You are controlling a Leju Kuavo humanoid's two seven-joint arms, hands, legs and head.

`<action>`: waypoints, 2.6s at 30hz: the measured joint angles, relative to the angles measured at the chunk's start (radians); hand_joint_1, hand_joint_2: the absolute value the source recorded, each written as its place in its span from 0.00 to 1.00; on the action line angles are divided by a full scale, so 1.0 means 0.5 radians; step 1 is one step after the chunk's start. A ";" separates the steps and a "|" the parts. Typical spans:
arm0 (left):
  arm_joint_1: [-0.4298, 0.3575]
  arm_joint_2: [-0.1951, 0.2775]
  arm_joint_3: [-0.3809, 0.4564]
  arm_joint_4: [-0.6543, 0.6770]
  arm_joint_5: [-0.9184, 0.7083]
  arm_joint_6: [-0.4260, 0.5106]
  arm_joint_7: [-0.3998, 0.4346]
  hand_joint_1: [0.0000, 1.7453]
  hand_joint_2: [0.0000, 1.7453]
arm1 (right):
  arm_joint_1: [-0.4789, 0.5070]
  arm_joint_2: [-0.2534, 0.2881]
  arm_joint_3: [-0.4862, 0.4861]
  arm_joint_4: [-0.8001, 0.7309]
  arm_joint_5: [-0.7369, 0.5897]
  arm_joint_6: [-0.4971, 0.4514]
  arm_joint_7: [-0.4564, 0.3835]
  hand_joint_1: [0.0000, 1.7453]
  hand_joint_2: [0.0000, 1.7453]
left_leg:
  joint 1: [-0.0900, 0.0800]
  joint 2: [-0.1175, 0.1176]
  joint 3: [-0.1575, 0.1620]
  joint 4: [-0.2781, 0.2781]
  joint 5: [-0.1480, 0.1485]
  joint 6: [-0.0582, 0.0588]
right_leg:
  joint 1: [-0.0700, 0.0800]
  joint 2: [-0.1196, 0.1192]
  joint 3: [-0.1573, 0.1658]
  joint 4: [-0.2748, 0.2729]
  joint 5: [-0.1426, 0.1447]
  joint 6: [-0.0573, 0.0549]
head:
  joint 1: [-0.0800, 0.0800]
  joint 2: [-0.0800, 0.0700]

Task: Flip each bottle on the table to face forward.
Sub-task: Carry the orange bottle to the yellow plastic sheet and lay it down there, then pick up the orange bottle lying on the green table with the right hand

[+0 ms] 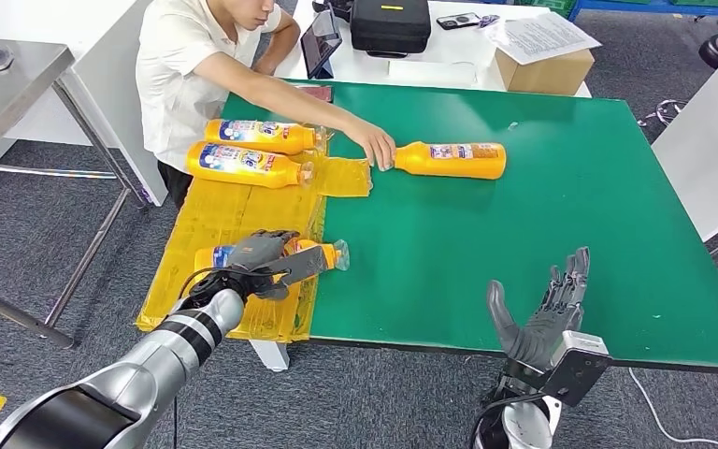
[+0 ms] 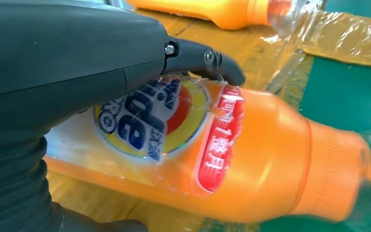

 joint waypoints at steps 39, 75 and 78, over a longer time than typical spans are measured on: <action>1.040 -0.130 -0.288 -1.749 0.862 0.412 -0.822 0.00 1.00 | 0.055 -0.137 -0.302 0.366 2.284 -0.545 0.099 0.00 1.00 | -0.002 -0.002 -0.018 0.000 0.000 0.000 | -0.001 -0.003 -0.016 -0.001 0.000 -0.001 | 0.000 0.000; 0.990 -0.192 -0.456 -1.710 1.111 0.237 -0.663 0.00 1.00 | -0.660 -0.611 0.337 1.358 2.490 -0.239 1.275 0.00 1.00 | -0.006 -0.001 -0.018 0.001 0.003 0.002 | -0.004 -0.003 -0.017 -0.001 0.001 0.000 | 0.000 0.000; 0.991 -0.198 -0.454 -1.706 1.152 0.203 -0.607 0.00 1.00 | -0.716 -0.650 0.389 1.358 2.568 -0.102 1.443 0.00 1.00 | -0.006 -0.002 -0.018 0.001 0.003 0.002 | -0.005 -0.003 -0.016 -0.001 0.001 0.000 | -0.001 0.000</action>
